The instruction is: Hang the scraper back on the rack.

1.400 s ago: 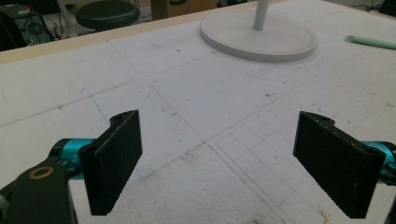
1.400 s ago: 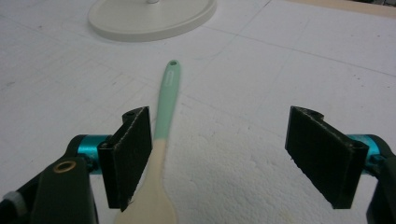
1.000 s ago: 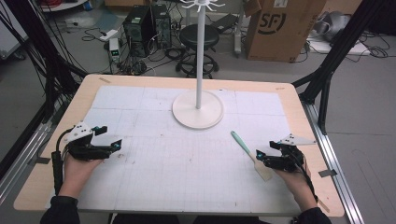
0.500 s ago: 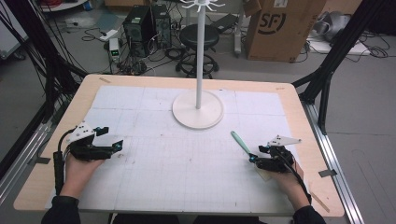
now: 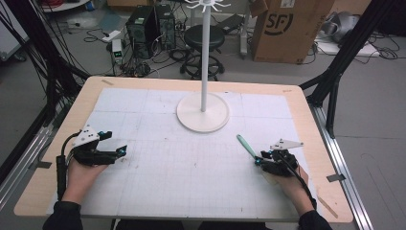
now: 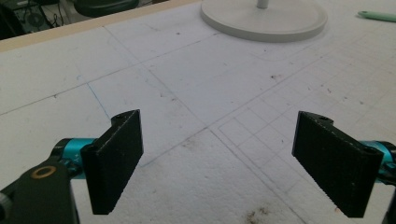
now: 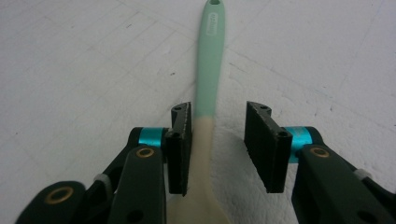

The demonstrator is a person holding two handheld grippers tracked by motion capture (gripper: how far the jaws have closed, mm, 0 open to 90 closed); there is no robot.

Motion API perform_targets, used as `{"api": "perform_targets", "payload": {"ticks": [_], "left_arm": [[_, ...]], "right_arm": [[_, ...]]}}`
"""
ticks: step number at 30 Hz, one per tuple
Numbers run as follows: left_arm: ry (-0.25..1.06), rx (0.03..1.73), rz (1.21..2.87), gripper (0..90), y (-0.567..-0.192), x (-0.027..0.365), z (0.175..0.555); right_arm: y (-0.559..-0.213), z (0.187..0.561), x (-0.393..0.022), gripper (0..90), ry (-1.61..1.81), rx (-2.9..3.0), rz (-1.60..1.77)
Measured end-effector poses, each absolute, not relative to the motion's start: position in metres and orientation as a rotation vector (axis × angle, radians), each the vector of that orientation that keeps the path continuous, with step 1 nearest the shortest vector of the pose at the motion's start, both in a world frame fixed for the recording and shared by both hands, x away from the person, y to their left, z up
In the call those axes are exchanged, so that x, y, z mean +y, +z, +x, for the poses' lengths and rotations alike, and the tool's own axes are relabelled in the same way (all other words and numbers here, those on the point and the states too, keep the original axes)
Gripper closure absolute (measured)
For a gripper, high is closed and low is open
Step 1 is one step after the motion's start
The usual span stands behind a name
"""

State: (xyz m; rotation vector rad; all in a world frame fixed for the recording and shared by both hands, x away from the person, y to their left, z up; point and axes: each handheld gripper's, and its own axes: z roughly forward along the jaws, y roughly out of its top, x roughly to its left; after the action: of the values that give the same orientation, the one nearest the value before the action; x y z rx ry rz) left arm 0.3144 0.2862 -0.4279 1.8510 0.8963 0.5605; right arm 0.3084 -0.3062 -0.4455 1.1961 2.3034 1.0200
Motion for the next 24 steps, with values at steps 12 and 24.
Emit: {"api": "perform_targets", "payload": {"ticks": [12,24], "left_arm": [[0.569,0.900,1.877,17.9,-0.4293,0.2831,0.3146],[0.566,0.897,1.873,18.1,-0.4288,0.2827,0.3141]], "right_arm": [[-0.4453,0.3078,-0.3020,79.9,1.024,2.278,1.286],[-0.4433,0.3095,-0.3040,81.1,1.036,2.265,1.340]]}}
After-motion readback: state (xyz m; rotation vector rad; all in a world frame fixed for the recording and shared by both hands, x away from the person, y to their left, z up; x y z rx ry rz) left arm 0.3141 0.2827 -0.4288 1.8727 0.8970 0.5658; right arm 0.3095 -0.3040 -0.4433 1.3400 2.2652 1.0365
